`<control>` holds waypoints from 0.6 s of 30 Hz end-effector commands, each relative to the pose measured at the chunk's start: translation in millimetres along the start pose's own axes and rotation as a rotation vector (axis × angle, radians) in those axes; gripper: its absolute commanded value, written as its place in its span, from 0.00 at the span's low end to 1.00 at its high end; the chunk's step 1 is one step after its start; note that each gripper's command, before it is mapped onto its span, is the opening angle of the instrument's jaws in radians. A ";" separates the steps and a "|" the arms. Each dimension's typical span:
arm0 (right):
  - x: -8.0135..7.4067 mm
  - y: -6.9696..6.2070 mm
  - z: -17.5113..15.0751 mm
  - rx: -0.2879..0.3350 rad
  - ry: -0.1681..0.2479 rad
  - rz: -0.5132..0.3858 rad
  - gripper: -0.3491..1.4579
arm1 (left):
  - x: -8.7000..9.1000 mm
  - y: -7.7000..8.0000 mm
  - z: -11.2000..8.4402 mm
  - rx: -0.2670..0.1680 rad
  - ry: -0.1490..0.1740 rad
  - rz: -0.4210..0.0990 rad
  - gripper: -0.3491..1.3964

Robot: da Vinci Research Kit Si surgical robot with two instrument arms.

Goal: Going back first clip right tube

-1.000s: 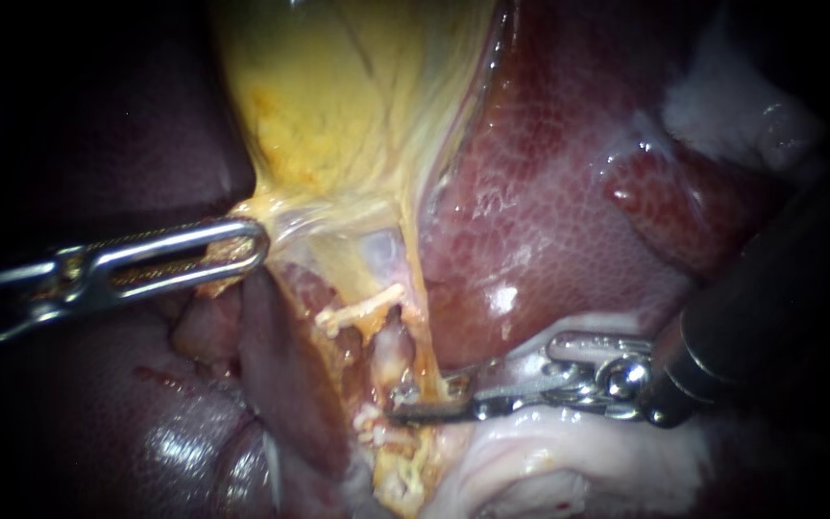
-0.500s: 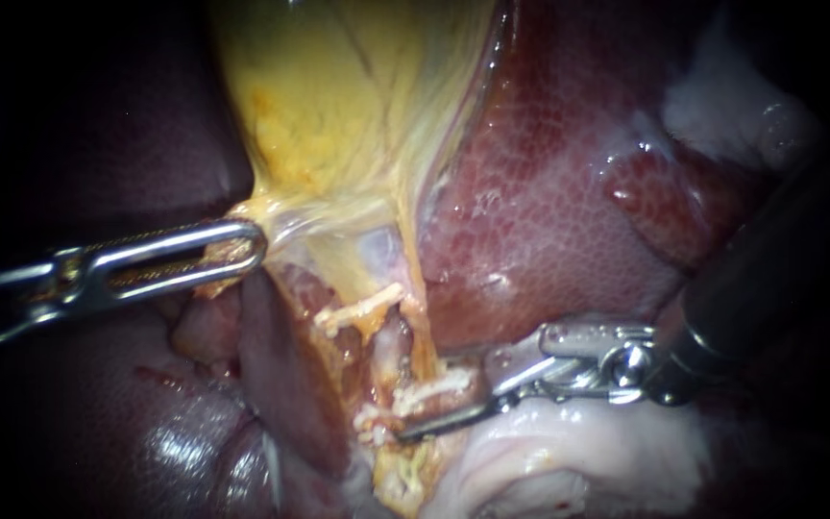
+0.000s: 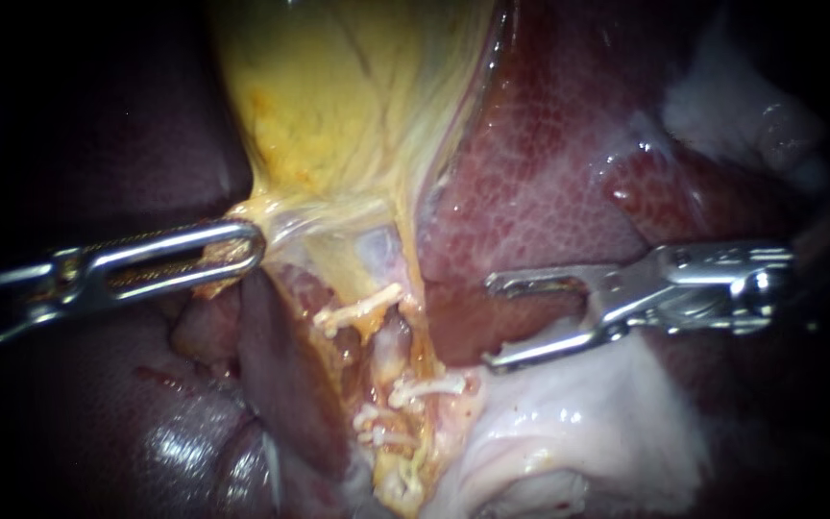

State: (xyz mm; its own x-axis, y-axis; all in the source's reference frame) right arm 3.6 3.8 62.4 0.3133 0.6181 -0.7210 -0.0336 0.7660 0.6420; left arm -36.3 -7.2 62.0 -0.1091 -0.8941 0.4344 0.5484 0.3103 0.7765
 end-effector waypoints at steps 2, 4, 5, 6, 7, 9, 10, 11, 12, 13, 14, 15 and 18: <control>0.8 -0.5 -0.6 0.000 0.006 0.000 0.52 | 0.1 -0.1 0.2 -0.002 -0.001 0.000 0.00; 1.1 -0.8 -0.8 0.003 0.011 -0.004 0.52 | 0.4 -0.1 0.5 -0.004 -0.003 0.001 0.00; 1.0 -0.8 -0.8 0.003 0.011 -0.004 0.52 | 0.6 -0.2 0.8 -0.008 -0.006 0.002 0.00; 0.9 -0.9 -0.7 0.003 0.011 -0.005 0.52 | 0.8 -0.2 1.2 -0.010 -0.007 0.003 0.00; 0.8 -0.8 -0.7 0.003 0.011 -0.005 0.52 | 1.0 -0.2 1.6 -0.012 -0.009 0.004 0.00; 0.6 -0.8 -0.6 0.002 0.011 -0.007 0.52 | 1.7 0.0 2.7 -0.005 -0.008 0.007 0.00; 0.5 -0.8 -0.6 0.002 0.011 -0.008 0.52 | 2.0 0.0 3.3 -0.007 -0.003 0.009 0.00; 0.4 -0.8 -0.5 0.003 0.011 -0.008 0.52 | 2.3 0.1 3.8 -0.007 0.003 0.010 0.00; 0.4 -0.8 -0.5 0.003 0.011 -0.008 0.52 | 2.8 0.3 4.7 -0.007 0.008 0.013 0.00; 0.4 -0.8 -0.5 0.003 0.011 -0.008 0.52 | 3.2 0.3 5.3 -0.007 0.013 0.015 0.00; 0.4 -0.8 -0.5 0.002 0.011 -0.008 0.52 | 3.6 0.4 6.0 -0.009 0.018 0.016 0.00; 0.4 -0.8 -0.5 0.003 0.011 -0.008 0.52 | 4.0 0.4 7.0 -0.007 0.024 0.018 0.00; 0.4 -0.9 -0.5 0.003 0.011 -0.008 0.52 | 4.9 0.3 9.3 -0.006 0.039 0.021 0.00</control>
State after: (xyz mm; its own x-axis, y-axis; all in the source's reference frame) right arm 3.2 3.4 61.4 0.3027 0.6134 -0.7294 -0.0286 0.7709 0.6364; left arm -44.9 -8.4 69.0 -0.0644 -0.8987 0.4339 0.5515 0.3303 0.7660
